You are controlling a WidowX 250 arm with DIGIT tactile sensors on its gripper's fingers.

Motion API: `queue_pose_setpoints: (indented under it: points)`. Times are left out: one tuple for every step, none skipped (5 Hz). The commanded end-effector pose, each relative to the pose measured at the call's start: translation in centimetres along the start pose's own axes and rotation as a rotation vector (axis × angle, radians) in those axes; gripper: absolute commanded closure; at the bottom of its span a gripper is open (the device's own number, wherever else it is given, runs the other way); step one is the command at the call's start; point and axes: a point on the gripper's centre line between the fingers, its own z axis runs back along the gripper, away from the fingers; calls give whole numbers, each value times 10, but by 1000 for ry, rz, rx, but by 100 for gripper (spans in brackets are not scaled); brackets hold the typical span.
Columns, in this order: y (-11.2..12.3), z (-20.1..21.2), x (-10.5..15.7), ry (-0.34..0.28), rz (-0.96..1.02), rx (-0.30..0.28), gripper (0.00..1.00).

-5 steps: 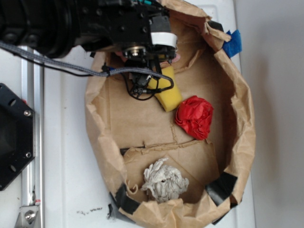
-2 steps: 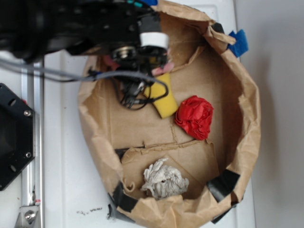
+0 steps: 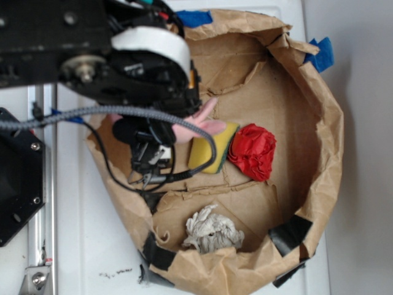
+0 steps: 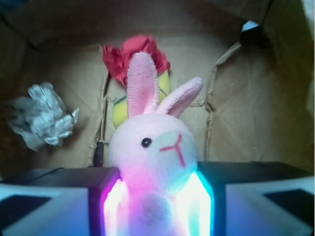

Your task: Grab the pink bunny.

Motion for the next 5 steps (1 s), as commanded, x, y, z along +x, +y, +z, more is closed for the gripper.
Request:
queue_pose_setpoints:
  points:
    - [1,19,28,-28,66,2,100]
    - [-4,22,36,-26,92,-13,100]
    - [-10,22,37,-30,88,-13,100]
    - [-12,21,34,-23,82,-14,100]
    - [-10,20,34,-23,87,-17,100]
